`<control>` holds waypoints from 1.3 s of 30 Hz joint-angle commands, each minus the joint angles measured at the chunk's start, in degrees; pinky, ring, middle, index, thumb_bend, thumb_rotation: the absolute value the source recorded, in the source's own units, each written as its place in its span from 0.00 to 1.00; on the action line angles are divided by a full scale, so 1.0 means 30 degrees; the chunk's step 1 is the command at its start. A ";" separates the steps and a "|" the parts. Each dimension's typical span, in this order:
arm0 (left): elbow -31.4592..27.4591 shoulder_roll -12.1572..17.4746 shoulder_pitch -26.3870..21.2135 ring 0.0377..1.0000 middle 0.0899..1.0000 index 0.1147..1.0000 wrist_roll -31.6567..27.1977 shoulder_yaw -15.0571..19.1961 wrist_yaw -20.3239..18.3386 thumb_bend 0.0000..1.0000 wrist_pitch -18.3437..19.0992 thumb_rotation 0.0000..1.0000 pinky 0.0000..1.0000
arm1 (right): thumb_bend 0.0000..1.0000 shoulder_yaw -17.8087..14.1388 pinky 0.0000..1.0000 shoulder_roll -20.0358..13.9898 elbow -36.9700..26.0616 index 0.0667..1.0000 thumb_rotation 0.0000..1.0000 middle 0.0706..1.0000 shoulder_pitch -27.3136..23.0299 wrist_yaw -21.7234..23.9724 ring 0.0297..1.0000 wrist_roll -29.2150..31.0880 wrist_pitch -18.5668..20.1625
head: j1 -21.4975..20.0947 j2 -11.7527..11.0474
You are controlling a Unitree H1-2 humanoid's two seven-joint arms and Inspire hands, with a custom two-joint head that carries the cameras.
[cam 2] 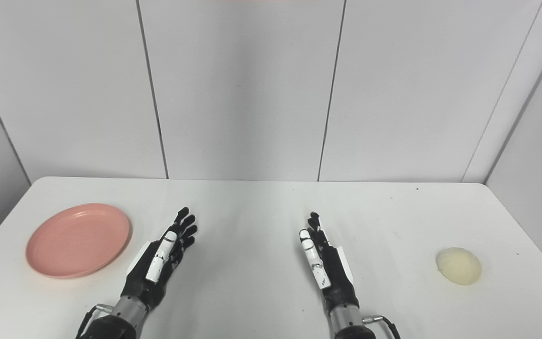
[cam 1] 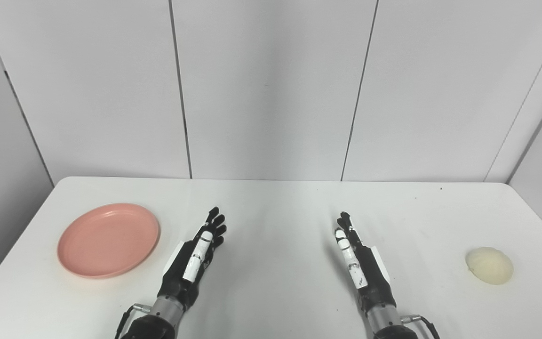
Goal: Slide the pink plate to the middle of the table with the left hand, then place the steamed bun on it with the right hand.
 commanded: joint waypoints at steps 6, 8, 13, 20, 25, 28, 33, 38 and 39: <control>0.0741 0.0092 0.1405 0.99 1.00 1.00 0.0252 -0.0150 0.0089 0.49 0.0924 1.00 1.00 | 0.22 0.0113 0.96 0.0032 0.0268 1.00 1.00 0.98 0.0413 0.0411 0.96 0.0158 0.0183 | 0.0158 -0.0026; 0.0741 0.0026 0.1377 0.98 1.00 1.00 0.0349 -0.0213 0.0167 0.49 0.0969 1.00 1.00 | 0.22 0.0052 0.96 -0.0005 0.0168 1.00 1.00 0.98 0.0432 0.0417 0.96 0.0232 0.0271 | 0.0790 -0.0112; 0.1410 -0.0446 0.1091 0.98 1.00 1.00 0.0606 -0.0435 0.0497 0.52 0.0593 1.00 1.00 | 0.21 -0.0226 0.98 -0.0512 0.0089 1.00 1.00 0.99 0.0492 0.0934 0.98 0.0882 0.0288 | 0.3603 -0.0402; 0.2834 -0.1312 0.0411 0.99 1.00 1.00 0.1263 -0.0673 0.1369 0.47 0.0043 1.00 1.00 | 0.13 -0.0640 1.00 -0.1296 0.0348 1.00 1.00 1.00 0.0434 0.1722 0.99 0.1731 -0.0280 | 0.5362 -0.0672; 0.3407 -0.1506 0.0173 1.00 1.00 1.00 0.1476 -0.0691 0.1509 0.46 -0.0450 1.00 1.00 | 0.11 -0.0785 1.00 -0.1368 0.0049 1.00 1.00 1.00 0.0402 0.1940 1.00 0.1993 0.0108 | 0.5576 -0.0708; 0.3603 -0.1512 0.0092 1.00 1.00 1.00 0.1488 -0.0706 0.1556 0.48 -0.0661 1.00 1.00 | 0.11 -0.0813 1.00 -0.1370 0.0068 1.00 1.00 1.00 0.0366 0.1991 1.00 0.2004 0.0064 | 0.5517 -0.0687; 0.3629 -0.1521 0.0058 1.00 1.00 1.00 0.1469 -0.0693 0.1629 0.50 -0.0654 1.00 1.00 | 0.10 -0.0848 1.00 -0.1305 -0.0021 1.00 1.00 1.00 0.0366 0.1938 1.00 0.1913 0.0181 | 0.5591 -0.0653; 0.3352 -0.1559 0.0108 1.00 1.00 1.00 0.1350 -0.0594 0.1678 0.48 -0.0530 1.00 1.00 | 0.11 -0.0824 1.00 -0.1304 -0.0108 1.00 1.00 1.00 0.0372 0.1905 1.00 0.1802 0.0312 | 0.5611 -0.0636; 0.3185 -0.1565 0.0110 1.00 1.00 1.00 0.1236 -0.0536 0.1633 0.48 -0.0409 1.00 1.00 | 0.11 -0.0840 1.00 -0.1288 -0.0154 1.00 1.00 1.00 0.0377 0.1885 1.00 0.1795 0.0371 | 0.5643 -0.0616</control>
